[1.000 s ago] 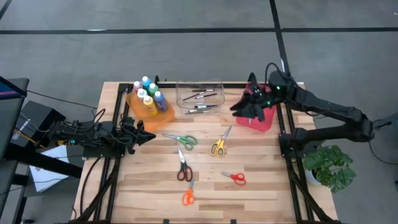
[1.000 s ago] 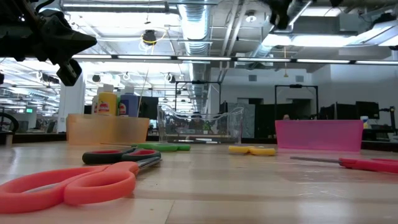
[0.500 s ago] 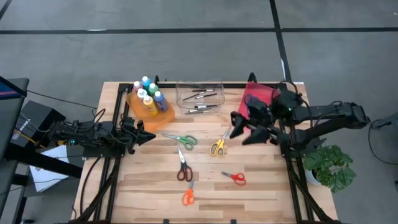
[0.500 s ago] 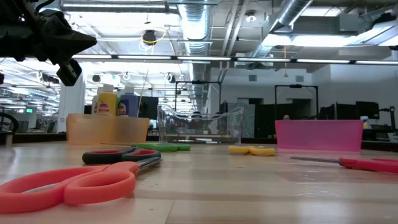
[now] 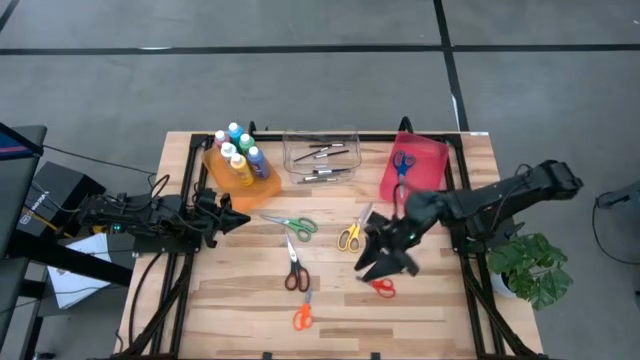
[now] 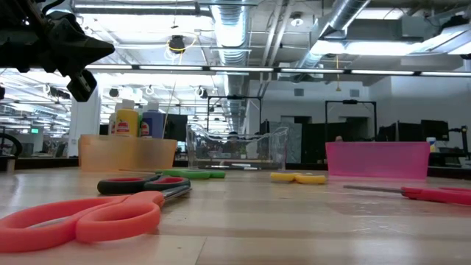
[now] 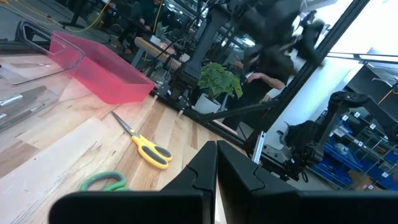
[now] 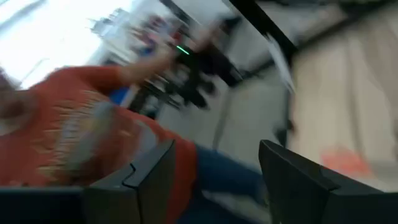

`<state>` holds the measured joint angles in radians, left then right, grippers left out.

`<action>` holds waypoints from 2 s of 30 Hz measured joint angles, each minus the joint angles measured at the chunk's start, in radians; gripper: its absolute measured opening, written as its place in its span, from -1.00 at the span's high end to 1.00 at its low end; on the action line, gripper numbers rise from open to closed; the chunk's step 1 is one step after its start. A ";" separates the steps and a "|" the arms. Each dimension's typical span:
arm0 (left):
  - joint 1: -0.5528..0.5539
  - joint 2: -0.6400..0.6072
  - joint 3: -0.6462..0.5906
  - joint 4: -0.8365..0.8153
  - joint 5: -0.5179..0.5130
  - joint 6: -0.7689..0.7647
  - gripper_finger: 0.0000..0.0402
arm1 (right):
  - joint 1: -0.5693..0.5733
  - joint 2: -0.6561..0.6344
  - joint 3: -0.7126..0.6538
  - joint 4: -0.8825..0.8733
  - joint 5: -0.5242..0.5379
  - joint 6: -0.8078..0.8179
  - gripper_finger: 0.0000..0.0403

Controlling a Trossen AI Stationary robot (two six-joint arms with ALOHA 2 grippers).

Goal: Pick & Place Paint Supplies
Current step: Put the yellow scissor into the red bin

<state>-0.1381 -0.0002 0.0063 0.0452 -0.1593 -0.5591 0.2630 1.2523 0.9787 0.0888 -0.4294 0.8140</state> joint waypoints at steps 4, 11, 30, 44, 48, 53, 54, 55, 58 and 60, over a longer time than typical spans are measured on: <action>0.000 0.000 0.000 0.000 0.000 0.000 0.97 | 0.054 0.048 0.047 -0.299 0.071 0.028 -0.13; 0.000 0.000 0.000 0.000 0.000 0.000 0.97 | 0.060 0.214 0.216 -0.842 0.248 0.126 -0.13; 0.000 0.000 0.000 0.000 0.000 0.000 0.97 | -0.134 0.686 0.285 -0.906 0.356 0.521 -0.13; -0.024 0.000 0.000 0.000 0.000 0.000 0.97 | -0.131 0.559 0.285 -0.993 0.464 0.547 -0.13; -0.027 0.000 0.000 0.000 0.000 0.000 0.97 | -0.145 0.557 0.284 -1.038 0.523 0.575 -0.13; -0.027 0.000 0.000 0.000 0.000 0.000 0.97 | -0.155 0.633 0.284 -0.962 0.534 0.570 -0.13; -0.027 0.000 0.000 0.000 0.000 0.000 0.97 | -0.155 0.653 0.285 -0.931 0.532 0.570 -0.13; -0.027 0.000 0.000 0.000 0.000 0.000 0.97 | -0.155 0.673 0.285 -0.922 0.527 0.569 -0.13; -0.027 0.000 0.000 0.002 0.000 0.000 0.97 | -0.152 0.711 0.290 -0.914 0.501 0.567 -0.13; -0.027 0.000 0.000 0.000 0.000 0.000 0.97 | -0.152 0.725 0.288 -0.912 0.480 0.566 -0.13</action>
<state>-0.1650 -0.0002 0.0063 0.0454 -0.1596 -0.5587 0.1108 1.9771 1.2670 -0.8229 0.0507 1.3800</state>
